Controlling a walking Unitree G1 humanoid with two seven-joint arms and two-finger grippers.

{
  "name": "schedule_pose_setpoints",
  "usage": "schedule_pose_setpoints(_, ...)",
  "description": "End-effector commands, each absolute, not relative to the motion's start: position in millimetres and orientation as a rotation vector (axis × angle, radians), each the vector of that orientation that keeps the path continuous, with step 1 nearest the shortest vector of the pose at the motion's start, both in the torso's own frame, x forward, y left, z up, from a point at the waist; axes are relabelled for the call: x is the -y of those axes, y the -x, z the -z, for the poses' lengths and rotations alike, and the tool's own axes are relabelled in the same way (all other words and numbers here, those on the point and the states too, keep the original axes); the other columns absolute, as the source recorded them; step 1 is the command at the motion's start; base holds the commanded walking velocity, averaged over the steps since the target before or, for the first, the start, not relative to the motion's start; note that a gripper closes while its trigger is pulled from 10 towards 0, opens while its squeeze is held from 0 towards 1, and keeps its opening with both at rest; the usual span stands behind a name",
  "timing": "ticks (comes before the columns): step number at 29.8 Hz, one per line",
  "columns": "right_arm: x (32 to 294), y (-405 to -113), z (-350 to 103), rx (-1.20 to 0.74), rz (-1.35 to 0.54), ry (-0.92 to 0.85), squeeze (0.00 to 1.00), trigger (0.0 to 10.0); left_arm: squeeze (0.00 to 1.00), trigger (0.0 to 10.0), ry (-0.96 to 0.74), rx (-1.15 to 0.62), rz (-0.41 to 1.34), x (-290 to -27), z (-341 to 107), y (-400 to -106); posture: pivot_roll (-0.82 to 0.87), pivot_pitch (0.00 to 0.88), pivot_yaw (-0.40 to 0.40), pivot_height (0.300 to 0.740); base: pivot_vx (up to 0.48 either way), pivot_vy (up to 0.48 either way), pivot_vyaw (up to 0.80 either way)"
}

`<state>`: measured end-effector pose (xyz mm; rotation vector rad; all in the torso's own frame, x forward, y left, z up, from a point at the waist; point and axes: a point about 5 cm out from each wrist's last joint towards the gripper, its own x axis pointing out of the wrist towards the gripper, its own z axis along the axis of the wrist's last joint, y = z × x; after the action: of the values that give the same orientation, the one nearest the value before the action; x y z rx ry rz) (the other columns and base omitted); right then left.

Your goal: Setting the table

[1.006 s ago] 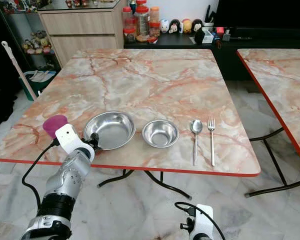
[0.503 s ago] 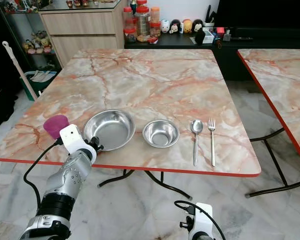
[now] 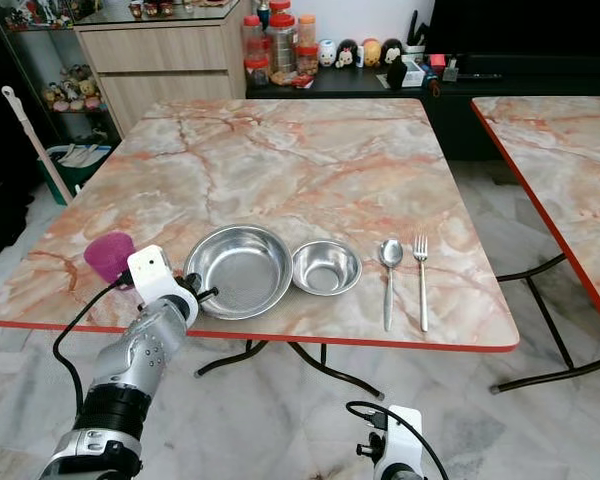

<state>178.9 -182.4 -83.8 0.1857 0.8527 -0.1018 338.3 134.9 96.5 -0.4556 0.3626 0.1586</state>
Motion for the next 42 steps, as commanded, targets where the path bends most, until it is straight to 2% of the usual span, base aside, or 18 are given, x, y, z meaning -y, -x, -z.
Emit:
schedule_pose_setpoints(1,180.9,-179.8,83.9,-0.861,0.097,-0.186,0.00,10.0,0.00,0.0,0.428,-0.395,-0.189,-141.8,-89.3,-334.9,0.05,0.000,0.053,0.740,0.000,0.000,0.00)
schedule_pose_setpoints(6,180.3,-181.2,83.4,-0.860,0.091,-0.184,0.00,10.0,0.00,0.0,0.438,-0.384,-0.194,-143.4,-89.5,-334.0,0.05,0.000,0.050,0.740,0.000,0.000,0.00)
schedule_pose_setpoints(11,179.3,-182.8,82.7,-0.860,0.079,-0.178,0.00,10.0,0.00,0.0,0.497,-0.297,-0.191,-147.4,-96.9,-334.4,0.06,0.000,0.046,0.740,0.000,0.000,0.00)
schedule_pose_setpoints(13,179.8,-184.7,81.7,-0.854,0.080,-0.180,0.00,10.0,0.00,0.1,0.673,-0.079,-0.100,-147.6,-126.0,-337.1,0.06,0.000,0.037,0.740,0.000,0.000,0.00)
schedule_pose_setpoints(14,179.8,-184.7,81.7,-0.854,0.080,-0.180,0.00,10.0,0.00,0.1,0.673,-0.079,-0.100,-147.6,-126.0,-337.1,0.06,0.000,0.037,0.740,0.000,0.000,0.00)
schedule_pose_setpoints(15,180.8,-186.9,80.6,-0.848,0.079,-0.180,0.00,10.0,0.00,10.0,0.765,0.071,-0.022,-147.5,-147.3,-336.8,0.07,0.000,0.028,0.740,0.000,0.000,0.00)
schedule_pose_setpoints(25,185.1,-190.7,78.0,-0.832,0.092,-0.183,0.00,10.0,0.00,10.0,0.753,0.218,0.004,-140.9,-166.2,-334.0,0.06,0.000,0.014,0.740,0.000,0.000,0.00)
schedule_pose_setpoints(29,188.6,-193.1,76.3,-0.818,0.103,-0.185,0.00,10.0,0.00,10.0,0.662,0.280,-0.024,-143.8,-174.5,-333.8,0.05,0.000,0.004,0.740,0.000,-0.480,0.00)
schedule_pose_setpoints(42,192.8,-196.6,74.0,-0.812,0.107,-0.173,0.00,10.0,0.00,10.0,0.620,0.334,-0.046,-146.0,-186.7,-336.9,0.03,0.000,-0.002,0.740,0.000,-0.480,0.00)
